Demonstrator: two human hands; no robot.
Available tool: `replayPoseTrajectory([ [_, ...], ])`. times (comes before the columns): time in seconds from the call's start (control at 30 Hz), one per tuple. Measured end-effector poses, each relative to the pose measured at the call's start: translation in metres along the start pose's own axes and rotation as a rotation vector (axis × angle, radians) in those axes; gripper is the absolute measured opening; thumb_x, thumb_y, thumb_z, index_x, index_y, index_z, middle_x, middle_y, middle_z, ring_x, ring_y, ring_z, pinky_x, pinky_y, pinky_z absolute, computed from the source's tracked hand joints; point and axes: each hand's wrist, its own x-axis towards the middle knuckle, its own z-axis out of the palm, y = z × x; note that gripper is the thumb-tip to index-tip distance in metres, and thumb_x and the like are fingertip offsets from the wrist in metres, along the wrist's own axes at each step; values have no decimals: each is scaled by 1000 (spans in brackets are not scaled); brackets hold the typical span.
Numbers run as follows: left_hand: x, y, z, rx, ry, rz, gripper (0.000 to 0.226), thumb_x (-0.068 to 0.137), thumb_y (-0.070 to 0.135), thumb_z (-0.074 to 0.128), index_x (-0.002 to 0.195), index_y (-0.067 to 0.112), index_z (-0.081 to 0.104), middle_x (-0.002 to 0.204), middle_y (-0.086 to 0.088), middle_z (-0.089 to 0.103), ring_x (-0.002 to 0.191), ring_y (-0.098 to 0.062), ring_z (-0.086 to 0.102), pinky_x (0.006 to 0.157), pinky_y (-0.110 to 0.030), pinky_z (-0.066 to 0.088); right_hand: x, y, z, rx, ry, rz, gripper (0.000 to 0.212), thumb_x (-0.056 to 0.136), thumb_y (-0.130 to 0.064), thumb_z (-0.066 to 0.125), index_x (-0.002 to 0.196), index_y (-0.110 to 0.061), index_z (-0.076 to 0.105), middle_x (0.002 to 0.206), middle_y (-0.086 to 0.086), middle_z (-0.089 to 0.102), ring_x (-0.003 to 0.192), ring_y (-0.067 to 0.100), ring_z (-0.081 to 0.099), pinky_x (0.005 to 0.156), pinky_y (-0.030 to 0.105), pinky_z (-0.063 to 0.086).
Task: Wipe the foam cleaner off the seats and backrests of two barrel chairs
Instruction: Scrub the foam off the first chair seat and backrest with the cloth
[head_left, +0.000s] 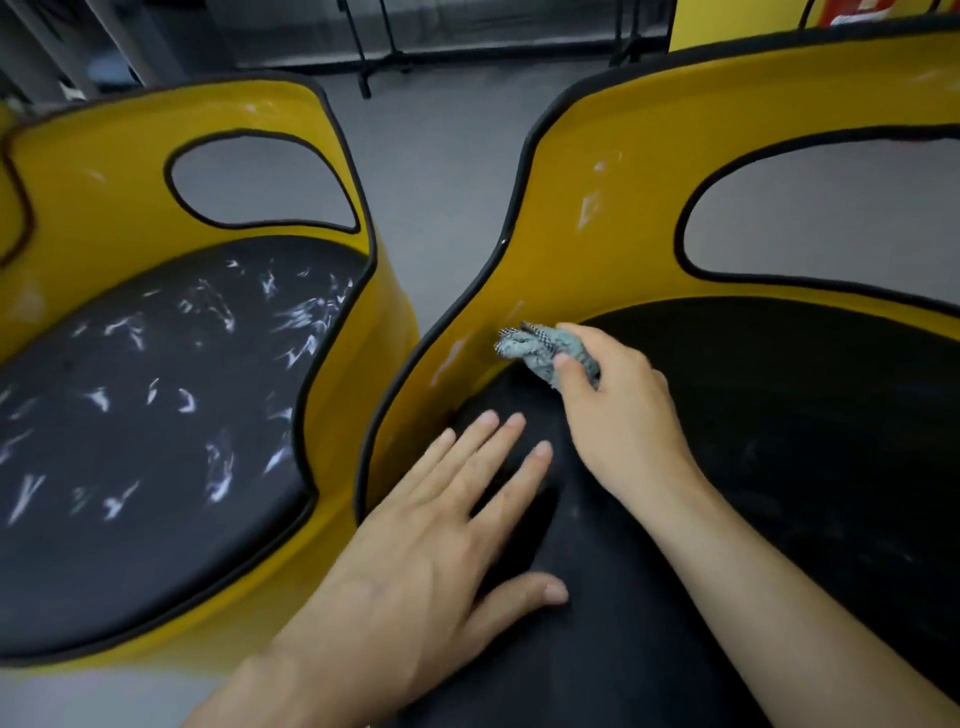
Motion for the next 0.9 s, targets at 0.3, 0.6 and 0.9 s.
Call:
replayPoseTrajectory([
  [0.3,55,-58,-65,-682,173,-379,52,109,45,36,159,37,27,156,30,34,144,11,28,123,-25,21,-6,-14,22,696,60,296,28,105,-30,48,127,-25,65,113,-6,71,101,9,68,93,34,56],
  [0.6,33,-61,-35,-660,132,-343,57,103,57,32,158,47,22,157,40,22,143,21,16,115,-14,15,-80,-59,87,618,-261,148,56,108,-18,37,159,-38,22,164,-17,22,149,2,22,121,29,25],
  [0.9,29,-65,-39,-809,76,-321,53,102,61,34,154,56,24,150,44,33,141,18,26,120,-24,20,-42,-64,80,574,-199,106,72,103,-9,45,159,-41,13,166,-12,19,148,10,28,119,27,28],
])
